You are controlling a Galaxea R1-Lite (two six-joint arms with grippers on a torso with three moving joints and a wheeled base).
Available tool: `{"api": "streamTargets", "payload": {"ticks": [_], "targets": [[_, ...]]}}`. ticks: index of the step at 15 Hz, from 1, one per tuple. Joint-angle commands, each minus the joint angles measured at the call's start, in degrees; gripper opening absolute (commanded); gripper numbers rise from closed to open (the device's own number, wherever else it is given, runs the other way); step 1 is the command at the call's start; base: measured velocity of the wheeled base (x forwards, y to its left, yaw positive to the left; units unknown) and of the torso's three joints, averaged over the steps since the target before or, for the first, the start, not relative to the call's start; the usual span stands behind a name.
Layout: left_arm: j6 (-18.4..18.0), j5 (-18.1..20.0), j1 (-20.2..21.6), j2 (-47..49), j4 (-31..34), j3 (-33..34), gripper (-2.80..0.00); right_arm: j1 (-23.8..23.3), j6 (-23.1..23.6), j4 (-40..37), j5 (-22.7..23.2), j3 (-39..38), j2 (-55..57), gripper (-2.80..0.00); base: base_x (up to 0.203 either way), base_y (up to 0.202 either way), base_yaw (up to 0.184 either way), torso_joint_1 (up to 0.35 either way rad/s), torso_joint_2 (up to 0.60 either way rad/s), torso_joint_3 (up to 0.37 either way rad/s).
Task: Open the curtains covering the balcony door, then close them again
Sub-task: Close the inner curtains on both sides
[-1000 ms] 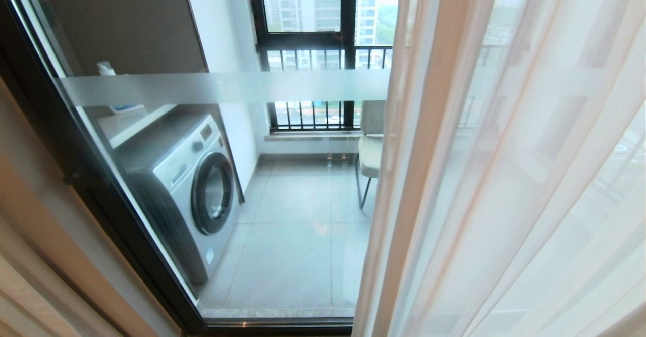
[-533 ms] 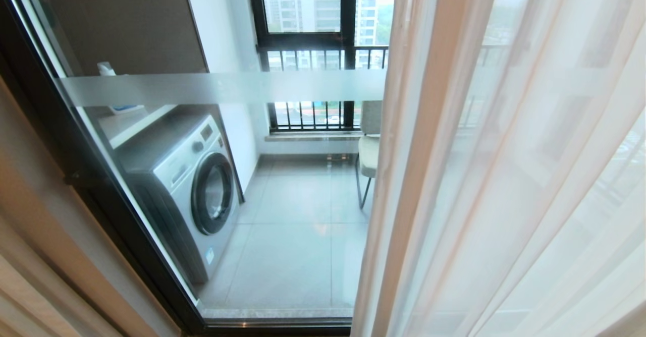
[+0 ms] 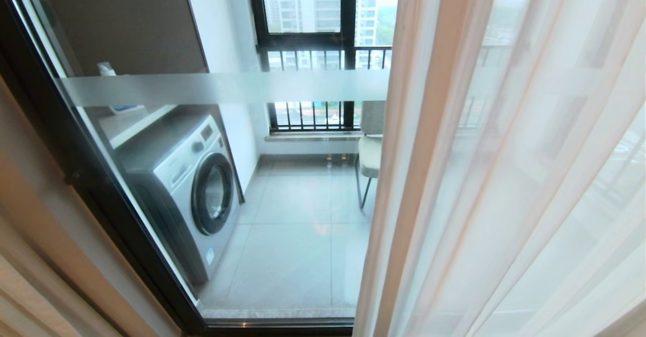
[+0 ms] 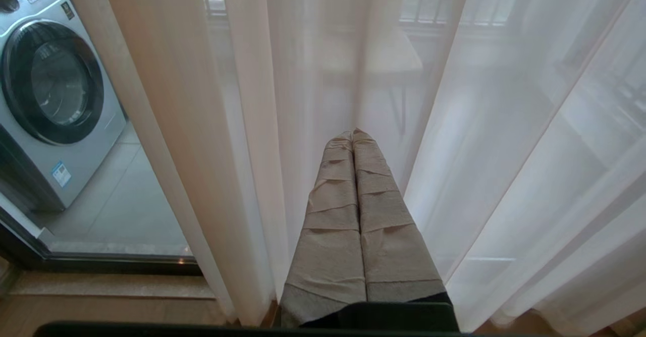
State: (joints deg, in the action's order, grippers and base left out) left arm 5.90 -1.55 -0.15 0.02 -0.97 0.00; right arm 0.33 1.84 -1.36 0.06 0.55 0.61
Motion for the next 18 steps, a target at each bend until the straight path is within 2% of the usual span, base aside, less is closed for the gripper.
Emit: {"api": "streamTargets", "payload": {"ticks": [1, 4, 18], "targets": [[0.1, 0.0, 0.0, 0.0, 0.0, 0.0, -2.80, 0.0, -0.3, 0.2, -0.1, -0.2, -0.6, -2.80, 0.000, 0.000, 0.000, 0.000, 0.00, 0.000], [0.1, 0.0, 0.0, 0.0, 0.0, 0.0, -2.80, 0.0, -1.5, 0.2, -0.1, -0.2, -0.6, -2.80, 0.000, 0.000, 0.000, 0.000, 0.00, 0.000], [0.1, 0.0, 0.0, 0.0, -0.1, 0.0, -2.80, 0.0, -1.6, 0.2, -0.1, -0.2, -0.6, -2.80, 0.000, 0.000, 0.000, 0.000, 0.00, 0.000]]}}
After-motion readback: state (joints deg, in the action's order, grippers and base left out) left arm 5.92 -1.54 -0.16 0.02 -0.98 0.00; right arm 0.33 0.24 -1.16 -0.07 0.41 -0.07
